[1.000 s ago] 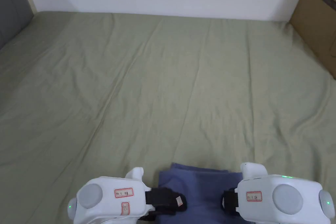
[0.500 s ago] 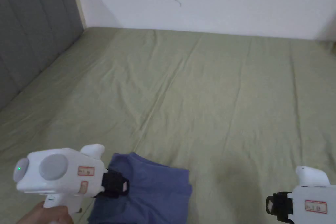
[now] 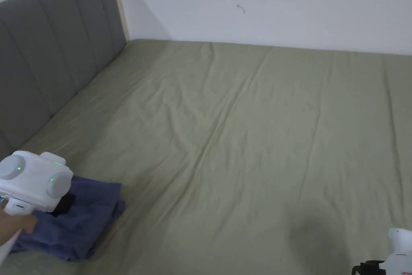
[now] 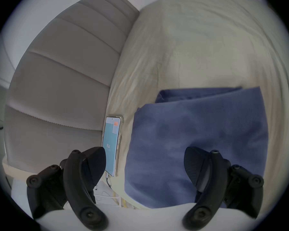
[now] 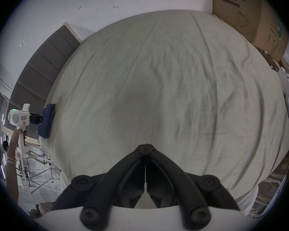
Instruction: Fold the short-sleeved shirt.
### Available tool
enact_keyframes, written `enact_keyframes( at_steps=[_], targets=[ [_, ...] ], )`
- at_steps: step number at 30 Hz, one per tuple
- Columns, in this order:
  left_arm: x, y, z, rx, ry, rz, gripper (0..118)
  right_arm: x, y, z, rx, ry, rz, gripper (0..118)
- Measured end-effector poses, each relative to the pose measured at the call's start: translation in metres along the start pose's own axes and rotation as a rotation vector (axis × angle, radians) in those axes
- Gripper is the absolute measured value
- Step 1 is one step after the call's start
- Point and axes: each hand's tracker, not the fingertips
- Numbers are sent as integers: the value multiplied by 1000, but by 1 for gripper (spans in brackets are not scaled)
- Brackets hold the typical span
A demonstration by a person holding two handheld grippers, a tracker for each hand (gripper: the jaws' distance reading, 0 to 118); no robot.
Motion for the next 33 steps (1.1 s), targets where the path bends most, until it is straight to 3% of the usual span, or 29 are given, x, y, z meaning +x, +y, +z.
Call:
enact_keyframes(
  at_steps=[3, 4, 5, 7, 8, 9, 13, 19, 28, 33],
  targets=[
    [-4, 2, 13, -14, -46, 20, 99, 5, 0, 3, 2, -2, -7, 0],
    [-3, 2, 20, -19, -57, 27, 94, 7, 0, 4, 5, -1, -15, 0],
    [-2, 2, 29, -13, -76, 40, 66, 8, 0, 5, 7, 0, -20, 0],
    [2, 0, 52, 50, -177, 79, 43, 10, -1, 9, 17, 3, -25, 0],
    [6, -1, 62, 67, -226, 94, 16, 11, -1, 11, 22, 4, -26, 0],
    [11, -4, 75, 91, -248, 133, 0, 11, -2, 14, 30, 4, -28, 0],
    [45, -15, 137, 180, -405, 165, 0, 18, -5, 27, 64, 17, -42, 0],
    [109, -35, 224, 353, -427, 175, 0, 23, -10, 67, 218, -14, -51, 0],
    [169, -76, 354, 712, -391, 263, 0, -23, -29, 168, 733, -250, 161, 0],
    [169, -89, 405, 909, -345, 319, 0, -41, -41, 213, 947, -293, 193, 0]
  ],
)
